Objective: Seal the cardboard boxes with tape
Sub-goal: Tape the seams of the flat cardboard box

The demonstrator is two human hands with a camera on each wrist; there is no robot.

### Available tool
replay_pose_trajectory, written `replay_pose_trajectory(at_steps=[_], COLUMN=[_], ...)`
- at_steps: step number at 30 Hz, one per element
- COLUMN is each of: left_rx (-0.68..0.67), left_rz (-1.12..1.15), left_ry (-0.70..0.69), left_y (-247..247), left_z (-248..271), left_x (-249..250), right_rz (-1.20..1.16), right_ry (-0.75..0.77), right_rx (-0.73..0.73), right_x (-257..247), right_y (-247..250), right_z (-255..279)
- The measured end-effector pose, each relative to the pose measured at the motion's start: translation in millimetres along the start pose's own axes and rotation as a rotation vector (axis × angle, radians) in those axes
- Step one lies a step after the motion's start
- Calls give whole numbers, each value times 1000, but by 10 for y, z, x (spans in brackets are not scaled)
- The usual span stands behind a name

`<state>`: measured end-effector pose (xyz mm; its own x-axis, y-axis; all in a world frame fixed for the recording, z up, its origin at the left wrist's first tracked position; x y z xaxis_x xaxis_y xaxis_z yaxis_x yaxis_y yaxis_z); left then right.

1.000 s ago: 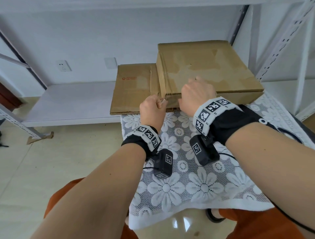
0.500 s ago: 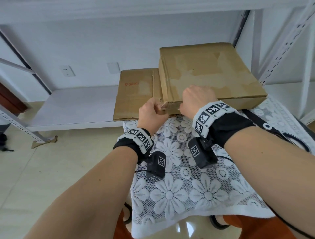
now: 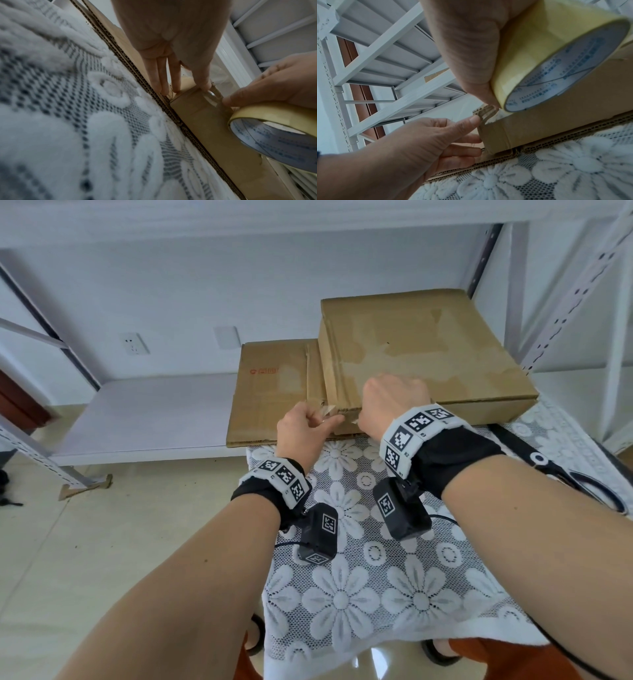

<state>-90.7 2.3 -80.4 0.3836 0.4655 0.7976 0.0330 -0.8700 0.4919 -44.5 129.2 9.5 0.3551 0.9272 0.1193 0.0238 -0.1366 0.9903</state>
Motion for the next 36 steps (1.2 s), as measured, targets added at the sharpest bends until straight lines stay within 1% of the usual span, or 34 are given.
replay_pose_trajectory(at_steps=[6,14,18,24,31,36], left_rx=[1,20,13,-32,-65,-47], left_rz=[20,3,-11,66,81,107], left_ry=[29,129,169,269,284,258], left_y=[-5,71,115,90,76,52], left_z=[-38,-104,-135,-174,-183,-162], left_x=[-18,-83,-60,-97,-79,4], right_rz=[-4,7,13,6,4,-1], right_ry=[22,69,81,77,73,83], right_rx=[-32,-59,-38,-16,-12,-2], right_x=[29,-1,-31,-64,-58,-56], right_y=[-2,32,10,35,53,23], right_z=[-8,-64,-58,-46,-38,-44])
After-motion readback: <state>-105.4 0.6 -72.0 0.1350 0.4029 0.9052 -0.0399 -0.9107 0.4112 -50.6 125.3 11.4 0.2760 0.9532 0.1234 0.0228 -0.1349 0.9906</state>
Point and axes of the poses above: each hand's wrist, its own z-axis away from the middle knuckle, its own y-axis out of the back of the hand, x = y × z, the point moved 6 cm from there along -z, towards the middle knuckle, and after that the axes turned 13 degrees about -y, right-handed, at the moved point
